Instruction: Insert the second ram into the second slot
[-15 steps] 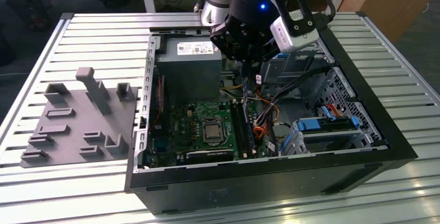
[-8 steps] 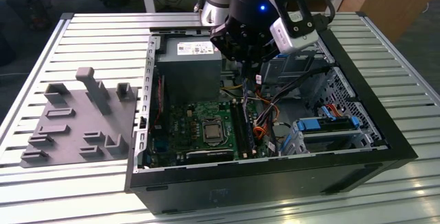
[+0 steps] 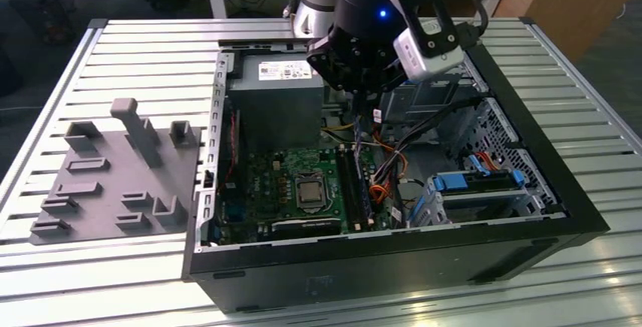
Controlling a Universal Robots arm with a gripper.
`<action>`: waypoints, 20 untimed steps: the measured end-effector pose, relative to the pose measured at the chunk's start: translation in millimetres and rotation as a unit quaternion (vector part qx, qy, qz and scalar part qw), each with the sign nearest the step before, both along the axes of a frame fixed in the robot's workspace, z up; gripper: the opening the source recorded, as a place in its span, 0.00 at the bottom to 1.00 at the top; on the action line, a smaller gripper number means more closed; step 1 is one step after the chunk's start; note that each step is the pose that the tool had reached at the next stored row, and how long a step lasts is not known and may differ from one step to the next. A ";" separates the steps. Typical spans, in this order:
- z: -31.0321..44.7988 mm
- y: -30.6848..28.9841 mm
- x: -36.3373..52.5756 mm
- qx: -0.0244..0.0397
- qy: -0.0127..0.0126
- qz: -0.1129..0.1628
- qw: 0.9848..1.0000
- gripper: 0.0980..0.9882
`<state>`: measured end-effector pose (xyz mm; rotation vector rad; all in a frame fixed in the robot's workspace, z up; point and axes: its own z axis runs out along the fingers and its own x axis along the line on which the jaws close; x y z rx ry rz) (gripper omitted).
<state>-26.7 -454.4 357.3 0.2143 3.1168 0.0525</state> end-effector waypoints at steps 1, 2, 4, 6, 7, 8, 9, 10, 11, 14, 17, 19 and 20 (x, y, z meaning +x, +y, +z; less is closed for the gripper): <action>-0.4 -0.1 0.0 0.000 0.000 0.000 1.000 0.02; -0.9 -0.2 0.0 0.000 0.000 0.000 1.000 0.02; -2.1 -0.7 0.0 0.000 0.000 0.001 1.000 0.02; -3.9 -1.1 0.0 0.000 0.000 0.002 1.000 0.02; -4.7 -1.3 0.0 0.000 0.000 0.002 1.000 0.02; -5.5 -1.5 0.0 0.000 0.000 0.003 1.000 0.02; -6.3 -1.7 0.0 0.000 0.000 0.003 1.000 0.02; -7.1 -1.9 0.0 0.000 0.000 0.003 1.000 0.02; -7.9 -2.1 0.0 0.000 0.000 0.004 1.000 0.02; -10.4 -2.7 0.0 0.000 0.000 0.006 1.000 0.02; -12.9 -3.5 0.0 0.000 0.000 0.013 1.000 0.02; -14.7 -3.8 0.0 0.000 0.000 0.024 1.000 0.02; -15.4 -3.9 0.0 0.000 0.000 0.029 1.000 0.02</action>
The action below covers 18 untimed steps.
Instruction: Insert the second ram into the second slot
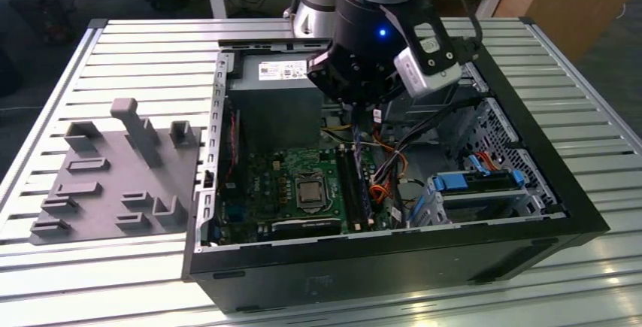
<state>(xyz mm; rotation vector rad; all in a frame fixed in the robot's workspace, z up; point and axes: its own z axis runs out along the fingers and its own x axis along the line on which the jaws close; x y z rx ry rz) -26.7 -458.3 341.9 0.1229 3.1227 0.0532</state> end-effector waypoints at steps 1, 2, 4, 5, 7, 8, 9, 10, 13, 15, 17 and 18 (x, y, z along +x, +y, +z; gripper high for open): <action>-0.9 -0.1 0.0 0.000 0.000 0.003 1.000 0.02; -1.8 -0.1 0.0 0.000 0.000 0.003 1.000 0.02; -3.2 0.0 0.0 0.000 0.000 0.003 1.000 0.02; -3.8 -0.1 0.0 0.000 0.000 0.003 1.000 0.02; -4.9 0.0 0.0 0.000 0.000 0.003 1.000 0.02; -5.5 0.0 0.0 0.000 0.000 0.003 1.000 0.02; -6.0 -0.1 0.0 0.000 0.000 0.003 1.000 0.02; -6.4 -0.1 0.0 0.000 0.000 0.003 1.000 0.02; -7.9 -0.1 0.0 0.000 0.000 0.003 1.000 0.02; -8.7 -0.2 0.0 0.000 0.000 0.003 1.000 0.02; -9.7 -0.2 0.0 0.000 0.000 0.003 1.000 0.02; -10.2 -0.2 0.0 0.000 0.000 0.003 1.000 0.02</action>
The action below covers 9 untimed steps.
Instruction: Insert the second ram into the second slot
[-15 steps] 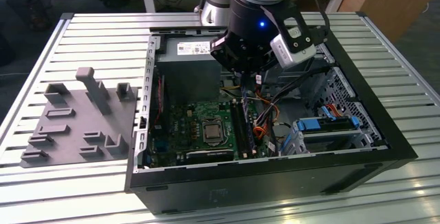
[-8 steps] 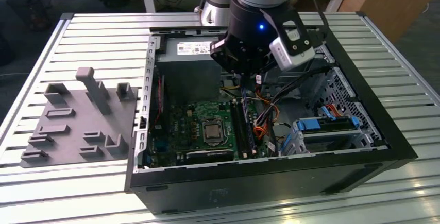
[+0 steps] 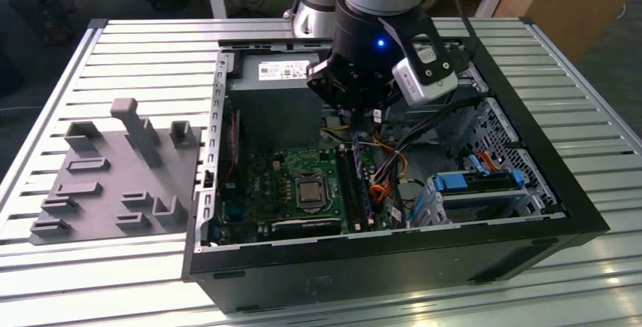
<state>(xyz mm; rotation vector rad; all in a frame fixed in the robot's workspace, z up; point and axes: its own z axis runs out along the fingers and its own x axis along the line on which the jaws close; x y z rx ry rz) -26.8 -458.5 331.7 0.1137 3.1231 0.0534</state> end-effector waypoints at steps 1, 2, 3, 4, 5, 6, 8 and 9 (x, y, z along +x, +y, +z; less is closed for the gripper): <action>-0.5 0.0 0.0 0.000 0.000 0.000 1.000 0.02; -1.0 0.0 0.0 0.000 0.000 0.000 1.000 0.02; -1.5 0.0 0.0 0.000 0.000 0.000 1.000 0.02; -1.9 0.0 0.0 0.000 0.000 0.000 1.000 0.02; -2.3 0.0 0.0 0.000 0.000 0.000 1.000 0.02; -2.9 0.0 0.0 0.000 0.000 0.000 1.000 0.02; -4.2 -0.1 -0.1 0.000 0.000 0.001 1.000 0.02; -4.8 -0.2 -0.1 0.000 0.000 0.001 1.000 0.02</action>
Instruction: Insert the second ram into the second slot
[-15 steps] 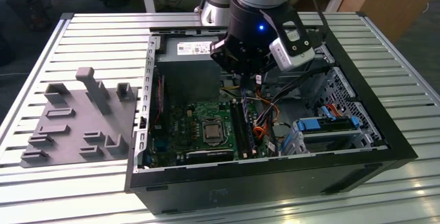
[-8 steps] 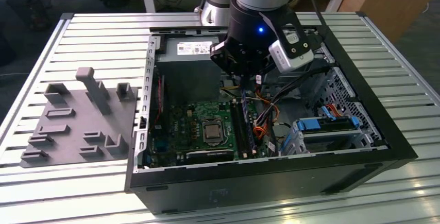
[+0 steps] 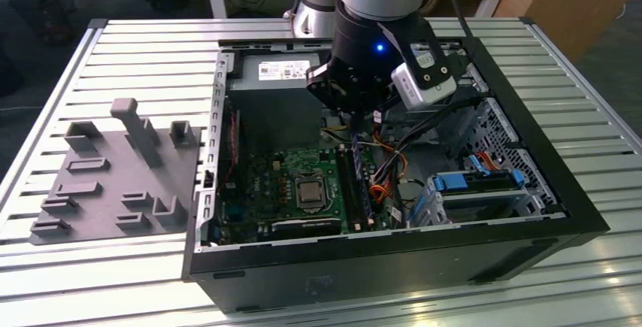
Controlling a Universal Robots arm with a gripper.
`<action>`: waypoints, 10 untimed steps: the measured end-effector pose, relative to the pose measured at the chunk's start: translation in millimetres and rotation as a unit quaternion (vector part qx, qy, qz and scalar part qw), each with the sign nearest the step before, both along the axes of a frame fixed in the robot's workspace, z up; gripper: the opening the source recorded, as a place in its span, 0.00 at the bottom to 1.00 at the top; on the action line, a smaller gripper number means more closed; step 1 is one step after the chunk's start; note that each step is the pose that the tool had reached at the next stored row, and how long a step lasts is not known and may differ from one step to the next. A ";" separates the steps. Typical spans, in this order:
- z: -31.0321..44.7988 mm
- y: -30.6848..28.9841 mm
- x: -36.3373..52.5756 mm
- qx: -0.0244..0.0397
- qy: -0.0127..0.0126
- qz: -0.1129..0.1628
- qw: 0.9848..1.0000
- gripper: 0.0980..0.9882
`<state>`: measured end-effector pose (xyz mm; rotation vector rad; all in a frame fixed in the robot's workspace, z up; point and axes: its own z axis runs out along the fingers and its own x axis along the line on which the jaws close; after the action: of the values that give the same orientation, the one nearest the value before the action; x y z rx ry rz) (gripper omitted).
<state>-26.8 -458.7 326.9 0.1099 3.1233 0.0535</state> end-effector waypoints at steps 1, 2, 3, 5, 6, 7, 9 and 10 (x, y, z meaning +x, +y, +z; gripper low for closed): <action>-0.7 -0.1 -0.1 0.000 0.000 0.001 1.000 0.02; -1.4 -0.1 0.0 0.000 0.000 0.001 1.000 0.02; -2.2 -0.2 0.0 0.000 0.000 0.002 1.000 0.02; -3.9 -0.3 0.0 0.000 0.000 0.003 1.000 0.02; -4.8 -0.3 0.0 0.000 0.000 0.004 1.000 0.02; -5.8 -0.3 0.0 0.000 0.000 0.004 1.000 0.02; -7.6 -0.3 0.0 0.000 0.001 0.005 1.000 0.02; -8.6 -0.3 0.0 0.000 0.001 0.005 1.000 0.02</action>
<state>-26.8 -459.0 318.3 0.0950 3.1255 0.0536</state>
